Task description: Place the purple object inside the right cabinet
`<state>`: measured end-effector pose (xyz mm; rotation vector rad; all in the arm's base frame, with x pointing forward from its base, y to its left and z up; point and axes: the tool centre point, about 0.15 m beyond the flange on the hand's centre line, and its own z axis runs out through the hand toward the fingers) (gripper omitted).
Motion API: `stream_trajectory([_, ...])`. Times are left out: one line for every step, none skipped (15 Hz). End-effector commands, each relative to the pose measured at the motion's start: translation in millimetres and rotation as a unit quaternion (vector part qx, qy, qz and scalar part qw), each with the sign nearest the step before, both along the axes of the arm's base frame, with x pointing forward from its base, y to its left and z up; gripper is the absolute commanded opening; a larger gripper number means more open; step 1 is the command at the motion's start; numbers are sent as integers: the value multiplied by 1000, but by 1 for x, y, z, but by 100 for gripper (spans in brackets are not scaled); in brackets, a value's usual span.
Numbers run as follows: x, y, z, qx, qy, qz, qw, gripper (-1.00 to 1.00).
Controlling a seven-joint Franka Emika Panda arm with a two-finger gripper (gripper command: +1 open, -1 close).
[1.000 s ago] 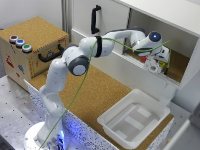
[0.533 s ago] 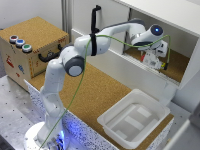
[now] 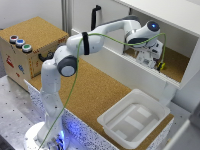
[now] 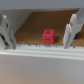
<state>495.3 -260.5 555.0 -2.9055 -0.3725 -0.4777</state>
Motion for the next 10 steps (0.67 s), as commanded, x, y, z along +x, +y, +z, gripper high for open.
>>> stream_trajectory([-78,42,-31,-32,-35,6,999,100])
stream_trajectory([-88,47,-38,-38,-39,13,998,100])
stream_trajectory([-95,48,-47,-31,-33,11,999,100])
stream_trajectory([-101,51,-55,-27,-22,14,999,100])
stream_trajectory([-109,55,-60,-25,-14,18,999,100])
stream_trajectory([-116,60,-62,-14,-12,26,1000,100])
stream_trajectory([-122,71,-62,-27,-8,30,999,100])
stream_trajectory([-125,82,-61,-37,-7,29,999,100])
stream_trajectory([-126,96,-61,-46,-6,25,999,100])
stream_trajectory([-126,108,-61,-51,-4,18,999,100])
